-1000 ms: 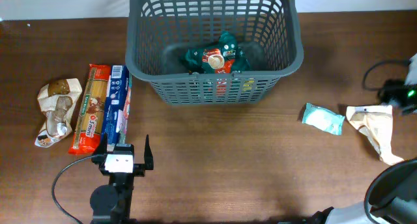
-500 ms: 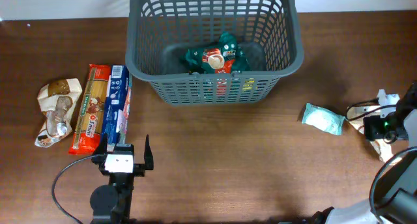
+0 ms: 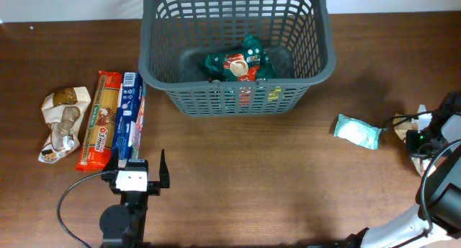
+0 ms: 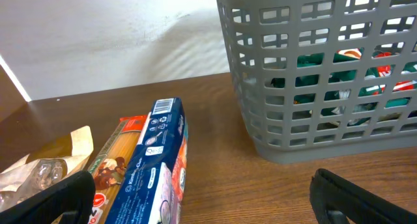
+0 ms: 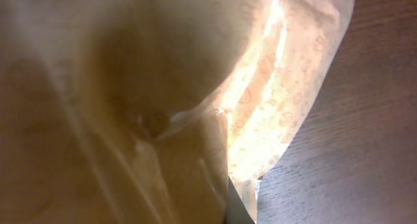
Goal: Pack container
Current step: 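Reach the right gripper to the tan paper pouch and grasp it, then carry the tan pouch into the basket and open the right gripper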
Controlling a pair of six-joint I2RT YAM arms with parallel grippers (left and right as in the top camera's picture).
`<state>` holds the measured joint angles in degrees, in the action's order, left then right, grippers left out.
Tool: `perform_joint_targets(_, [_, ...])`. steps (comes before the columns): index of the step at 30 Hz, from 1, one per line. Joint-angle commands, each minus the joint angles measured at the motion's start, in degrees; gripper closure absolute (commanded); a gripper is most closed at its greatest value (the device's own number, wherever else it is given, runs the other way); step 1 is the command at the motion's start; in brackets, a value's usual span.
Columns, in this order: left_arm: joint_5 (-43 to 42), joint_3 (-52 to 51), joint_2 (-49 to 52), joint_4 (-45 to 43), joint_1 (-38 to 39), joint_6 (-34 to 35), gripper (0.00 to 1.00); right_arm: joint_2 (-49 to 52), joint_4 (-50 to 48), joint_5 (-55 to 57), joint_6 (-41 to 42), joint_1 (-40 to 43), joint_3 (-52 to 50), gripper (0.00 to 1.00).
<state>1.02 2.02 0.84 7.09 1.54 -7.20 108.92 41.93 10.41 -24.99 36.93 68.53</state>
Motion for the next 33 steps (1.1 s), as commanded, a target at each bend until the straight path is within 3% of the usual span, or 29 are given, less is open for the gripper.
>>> perform_joint_targets(1, [0.2, -0.4, -0.5, -0.2, 0.2, 0.5, 0.01, 0.1, 2.0, -5.6, 7.6, -0.2, 3.7, 0.96])
perform_joint_targets(6, [0.2, -0.4, -0.5, -0.2, 0.2, 0.5, 0.01, -4.7, 12.1, -20.3, 16.8, -0.6, 23.5, 0.96])
perform_joint_targets(10, [0.2, -0.4, -0.5, -0.2, 0.2, 0.5, 0.01, -6.6, 21.9, -36.4, 21.9, -4.4, 46.3, 0.97])
perform_joint_targets(14, [0.2, -0.4, -0.5, -0.2, 0.2, 0.5, 0.01, -6.8, 29.2, -38.7, 22.7, -14.9, 67.2, 0.97])
perform_joint_targets(17, [0.2, -0.4, -0.5, -0.2, 0.2, 0.5, 0.01, -6.8, 30.1, -37.9, 21.5, -26.7, 76.5, 0.96])
perform_joint_targets(24, [0.2, -0.4, -0.5, -0.2, 0.2, 0.5, 0.01, -3.4, 25.9, -17.8, 16.2, -53.7, 77.2, 0.97])
perform_joint_targets(28, [0.2, -0.4, -0.5, -0.2, 0.2, 0.5, 0.01, 3.7, 22.1, -13.1, 12.9, -59.9, 75.3, 0.97])
perform_joint_targets(33, [0.2, -0.4, -0.5, -0.2, 0.2, 0.5, 0.01, 14.4, 18.3, -10.9, 13.6, -61.3, 75.3, 0.97])
